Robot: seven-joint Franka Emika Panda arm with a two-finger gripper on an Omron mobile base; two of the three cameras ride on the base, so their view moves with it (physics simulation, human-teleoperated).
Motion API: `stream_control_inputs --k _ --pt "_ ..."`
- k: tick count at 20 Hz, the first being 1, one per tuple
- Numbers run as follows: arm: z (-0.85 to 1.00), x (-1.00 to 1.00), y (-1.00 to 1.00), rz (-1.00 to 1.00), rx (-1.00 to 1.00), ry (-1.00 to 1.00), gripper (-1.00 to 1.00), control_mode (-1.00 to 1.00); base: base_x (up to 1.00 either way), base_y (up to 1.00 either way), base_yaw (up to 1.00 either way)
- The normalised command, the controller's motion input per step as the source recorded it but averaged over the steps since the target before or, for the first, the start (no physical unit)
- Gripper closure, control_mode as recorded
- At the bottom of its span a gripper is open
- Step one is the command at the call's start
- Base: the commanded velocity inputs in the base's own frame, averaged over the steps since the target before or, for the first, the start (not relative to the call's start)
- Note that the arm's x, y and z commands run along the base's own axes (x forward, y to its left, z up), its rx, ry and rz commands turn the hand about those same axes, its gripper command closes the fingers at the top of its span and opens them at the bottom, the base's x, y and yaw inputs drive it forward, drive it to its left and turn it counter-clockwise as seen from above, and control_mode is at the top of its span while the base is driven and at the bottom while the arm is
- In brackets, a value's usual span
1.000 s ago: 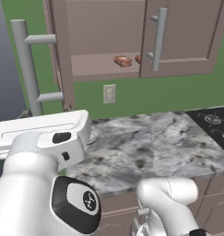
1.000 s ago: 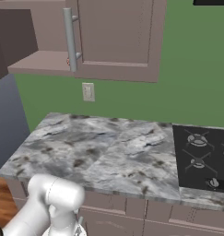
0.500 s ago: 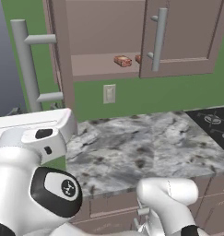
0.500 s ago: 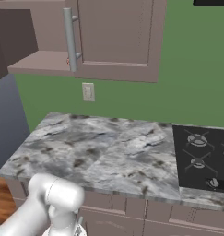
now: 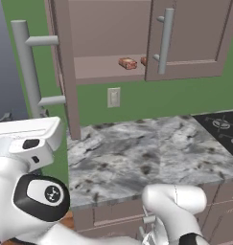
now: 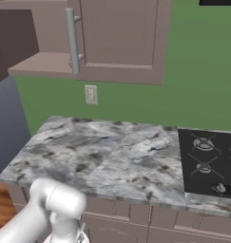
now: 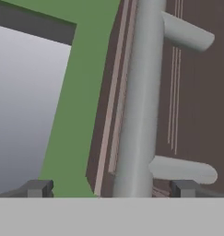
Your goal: Pick up the bar soap and bar soap from the sink, and place them back in the cabinet, and close the cabinet doors.
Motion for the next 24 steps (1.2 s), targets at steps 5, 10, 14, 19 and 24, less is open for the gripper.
stream_control_inputs --k 5,10,14,19,24 --pt "-0.01 0.06 0.05 -0.12 0.00 -0.11 -1.00 -1.00 0.00 0.00 0.00" --pt "0.00 0.02 0.00 -0.15 0.00 -0.10 -1.00 -1.00 0.00 0.00 0.00" --pt "0.00 0.06 0.00 -0.16 0.00 -0.07 -1.00 -1.00 0.00 0.00 0.00" --pt "0.00 0.14 0.00 -0.15 0.00 -0.05 -1.00 -1.00 0.00 0.00 0.00" --pt "0.00 0.11 -0.03 -0.12 0.00 -0.03 -1.00 -1.00 0.00 0.00 0.00"
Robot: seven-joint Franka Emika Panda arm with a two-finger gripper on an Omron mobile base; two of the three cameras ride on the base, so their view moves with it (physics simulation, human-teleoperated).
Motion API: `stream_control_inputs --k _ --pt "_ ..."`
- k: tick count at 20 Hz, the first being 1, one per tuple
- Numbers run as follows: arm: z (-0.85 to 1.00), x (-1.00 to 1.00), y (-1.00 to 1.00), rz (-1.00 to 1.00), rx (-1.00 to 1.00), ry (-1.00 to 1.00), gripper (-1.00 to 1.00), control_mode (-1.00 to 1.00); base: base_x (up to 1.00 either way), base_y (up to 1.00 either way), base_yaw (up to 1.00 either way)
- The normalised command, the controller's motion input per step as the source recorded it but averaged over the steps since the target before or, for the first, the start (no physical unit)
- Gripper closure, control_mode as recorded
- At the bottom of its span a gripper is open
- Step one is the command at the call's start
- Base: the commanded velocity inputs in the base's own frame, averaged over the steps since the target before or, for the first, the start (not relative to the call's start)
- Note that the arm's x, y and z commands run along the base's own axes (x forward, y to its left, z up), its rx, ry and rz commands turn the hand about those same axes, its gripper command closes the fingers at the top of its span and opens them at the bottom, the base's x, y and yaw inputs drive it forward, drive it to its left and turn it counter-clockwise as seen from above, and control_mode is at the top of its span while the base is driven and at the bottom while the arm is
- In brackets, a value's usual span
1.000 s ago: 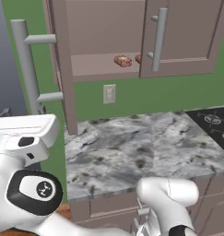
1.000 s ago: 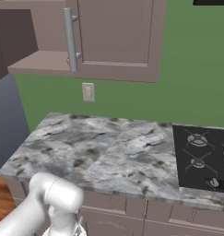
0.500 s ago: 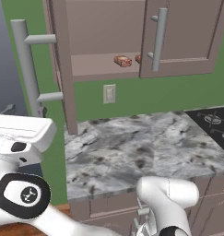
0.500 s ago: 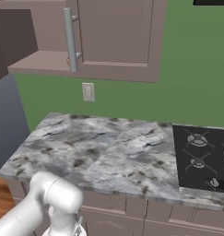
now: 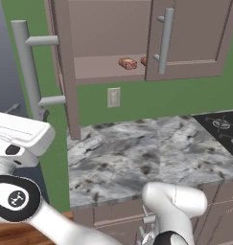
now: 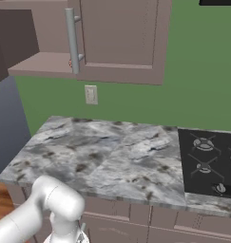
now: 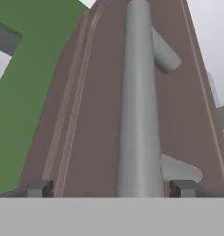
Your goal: Pick up the bar soap and bar soap from the sink, and place them back in the cabinet, and close the cabinet doors.
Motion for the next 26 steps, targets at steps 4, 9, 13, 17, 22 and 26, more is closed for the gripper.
stream_control_inputs --k 4,9,13,17,22,26 --pt "0.00 0.09 -0.09 -0.10 0.00 -0.01 -1.00 -1.00 0.00 0.00 0.00" --pt "0.00 0.00 -0.36 -0.07 0.00 0.00 -1.00 -1.00 0.00 0.00 0.00" --pt "0.00 0.00 -0.38 -0.04 0.00 0.00 -1.00 -1.00 0.00 0.00 0.00" --pt "0.02 0.10 -0.39 -0.04 0.01 0.00 -1.00 -1.00 0.00 0.00 0.00" --pt "0.08 0.14 -0.43 -0.02 0.03 0.00 -1.00 -1.00 0.00 0.00 0.00" --pt "0.13 0.13 -0.48 0.00 0.04 0.00 -1.00 -1.00 0.00 0.00 0.00"
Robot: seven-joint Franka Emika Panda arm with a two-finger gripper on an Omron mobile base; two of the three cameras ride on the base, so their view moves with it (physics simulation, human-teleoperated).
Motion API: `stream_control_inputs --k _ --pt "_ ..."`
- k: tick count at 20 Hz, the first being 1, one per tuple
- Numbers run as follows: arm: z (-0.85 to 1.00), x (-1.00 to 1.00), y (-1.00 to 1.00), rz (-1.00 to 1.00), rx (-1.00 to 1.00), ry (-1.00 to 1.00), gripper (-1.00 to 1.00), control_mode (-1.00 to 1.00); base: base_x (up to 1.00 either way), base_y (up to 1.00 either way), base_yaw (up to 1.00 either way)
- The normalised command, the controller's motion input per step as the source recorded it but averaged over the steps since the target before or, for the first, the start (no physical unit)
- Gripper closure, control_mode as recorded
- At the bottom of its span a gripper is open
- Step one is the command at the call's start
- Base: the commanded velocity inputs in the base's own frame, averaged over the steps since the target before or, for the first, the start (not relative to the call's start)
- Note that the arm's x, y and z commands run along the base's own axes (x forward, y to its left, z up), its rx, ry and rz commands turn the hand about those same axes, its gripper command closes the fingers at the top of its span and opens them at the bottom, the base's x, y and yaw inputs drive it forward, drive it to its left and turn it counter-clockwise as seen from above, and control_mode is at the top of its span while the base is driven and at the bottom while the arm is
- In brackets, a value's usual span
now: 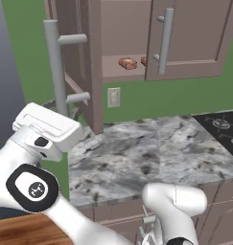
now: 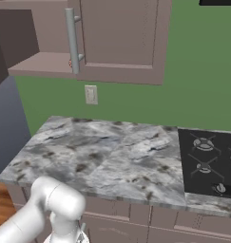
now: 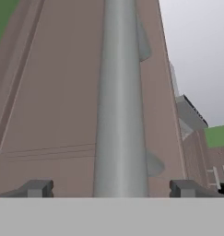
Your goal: Pick up the bar soap and bar soap from the sink, and place them back in the cabinet, and close the cabinet doors.
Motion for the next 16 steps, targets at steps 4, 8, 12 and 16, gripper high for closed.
stream_control_inputs --k 4,8,12,16 --pt "0.16 0.08 -0.52 0.00 0.04 0.00 -1.00 -1.00 0.00 0.00 0.00" --pt "0.24 0.02 -0.54 0.00 0.06 0.00 -1.00 -1.00 0.00 0.00 0.00" --pt "0.31 0.00 -0.57 0.00 0.09 0.00 -1.00 -1.00 0.00 0.00 0.00" --pt "0.11 0.00 -0.54 0.00 0.07 0.00 -1.00 -1.00 0.00 0.00 0.00"
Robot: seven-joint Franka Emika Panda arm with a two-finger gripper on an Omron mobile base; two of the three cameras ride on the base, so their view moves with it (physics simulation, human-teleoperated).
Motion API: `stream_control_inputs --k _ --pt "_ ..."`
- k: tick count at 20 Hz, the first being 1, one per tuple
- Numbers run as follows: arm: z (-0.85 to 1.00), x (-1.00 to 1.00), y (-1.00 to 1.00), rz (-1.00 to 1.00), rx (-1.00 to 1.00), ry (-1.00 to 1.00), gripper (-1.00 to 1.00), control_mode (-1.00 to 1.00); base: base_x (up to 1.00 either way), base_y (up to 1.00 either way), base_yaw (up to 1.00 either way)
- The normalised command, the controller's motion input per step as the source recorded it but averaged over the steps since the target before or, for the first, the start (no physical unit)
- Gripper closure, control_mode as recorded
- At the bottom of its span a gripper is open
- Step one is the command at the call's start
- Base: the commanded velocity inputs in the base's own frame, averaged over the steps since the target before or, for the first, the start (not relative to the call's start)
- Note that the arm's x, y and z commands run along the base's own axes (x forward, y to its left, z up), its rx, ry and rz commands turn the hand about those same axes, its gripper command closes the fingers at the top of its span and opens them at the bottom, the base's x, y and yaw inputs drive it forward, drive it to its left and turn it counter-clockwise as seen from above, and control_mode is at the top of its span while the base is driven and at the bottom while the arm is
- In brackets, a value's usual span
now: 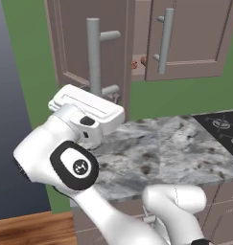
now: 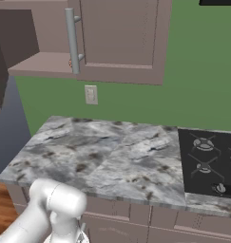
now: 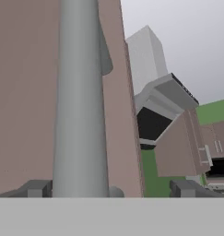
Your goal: Pick up the bar soap and bar soap from the sink, and place them back in the cabinet, and close the cabinet doors.
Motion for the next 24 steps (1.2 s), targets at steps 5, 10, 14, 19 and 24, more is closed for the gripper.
stream_control_inputs --k 5,10,14,19,24 --pt "0.00 0.00 -0.44 0.00 0.01 0.01 -1.00 -1.00 0.00 0.00 0.00" --pt "0.00 0.02 -0.47 0.00 0.00 0.02 -1.00 -1.00 0.00 0.00 0.00" --pt "0.00 0.09 -0.52 0.03 0.00 0.06 -1.00 -1.00 0.00 0.00 0.00" --pt "0.00 0.22 -0.55 0.08 0.02 0.07 -1.00 -1.00 0.00 0.00 0.00" --pt "0.00 0.27 -0.59 0.15 0.06 0.12 -1.00 -1.00 0.00 0.00 0.00"
